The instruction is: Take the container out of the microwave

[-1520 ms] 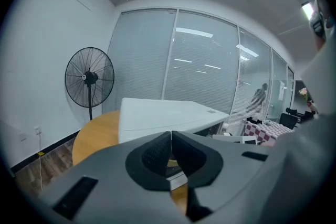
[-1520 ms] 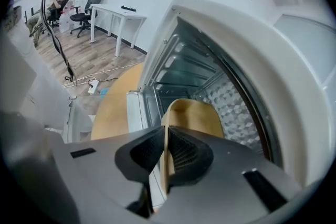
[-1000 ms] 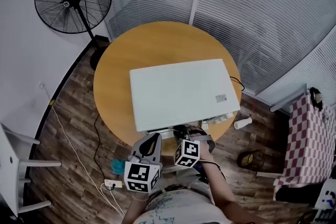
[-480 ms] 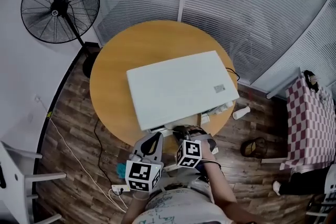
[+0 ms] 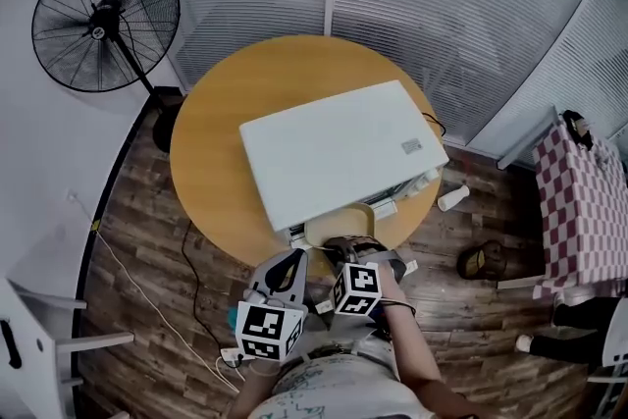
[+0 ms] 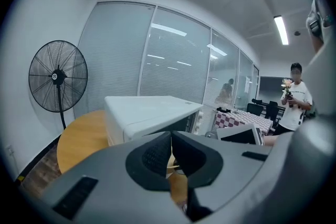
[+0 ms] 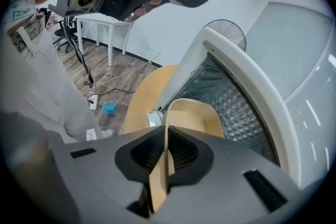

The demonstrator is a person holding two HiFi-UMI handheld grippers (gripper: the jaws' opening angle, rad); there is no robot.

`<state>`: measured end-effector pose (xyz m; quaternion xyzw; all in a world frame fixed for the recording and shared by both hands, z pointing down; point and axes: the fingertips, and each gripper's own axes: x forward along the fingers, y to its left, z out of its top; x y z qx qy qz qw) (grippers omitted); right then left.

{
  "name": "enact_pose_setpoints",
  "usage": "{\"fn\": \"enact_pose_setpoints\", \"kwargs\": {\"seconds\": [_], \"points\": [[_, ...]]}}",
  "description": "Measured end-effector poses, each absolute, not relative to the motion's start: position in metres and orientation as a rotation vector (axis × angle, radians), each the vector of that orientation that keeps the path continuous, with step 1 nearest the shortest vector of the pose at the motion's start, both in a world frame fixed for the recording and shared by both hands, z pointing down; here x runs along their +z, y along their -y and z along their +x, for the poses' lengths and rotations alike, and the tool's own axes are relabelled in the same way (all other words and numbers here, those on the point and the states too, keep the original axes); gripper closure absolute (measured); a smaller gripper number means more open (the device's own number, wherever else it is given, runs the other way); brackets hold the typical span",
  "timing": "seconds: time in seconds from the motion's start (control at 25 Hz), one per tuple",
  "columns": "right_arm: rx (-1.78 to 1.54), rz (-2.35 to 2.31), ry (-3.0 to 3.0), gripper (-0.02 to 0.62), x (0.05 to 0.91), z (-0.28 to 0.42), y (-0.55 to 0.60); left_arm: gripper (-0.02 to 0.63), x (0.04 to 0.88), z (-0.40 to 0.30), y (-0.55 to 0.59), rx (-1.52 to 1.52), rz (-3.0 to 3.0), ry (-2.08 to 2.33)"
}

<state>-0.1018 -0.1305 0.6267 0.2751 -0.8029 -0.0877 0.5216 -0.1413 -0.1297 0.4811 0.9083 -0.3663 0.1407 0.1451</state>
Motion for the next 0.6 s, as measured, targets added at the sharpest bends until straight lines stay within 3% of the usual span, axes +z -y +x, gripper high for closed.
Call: {"fn": "enact_pose_setpoints", "kwargs": {"seconds": [0.6], "points": [[-0.301, 0.447, 2.024, 0.581, 0.617, -0.079, 0.091, 0.591, 0.475, -0.105, 0.107, 0.388, 2.515, 1.249]]}}
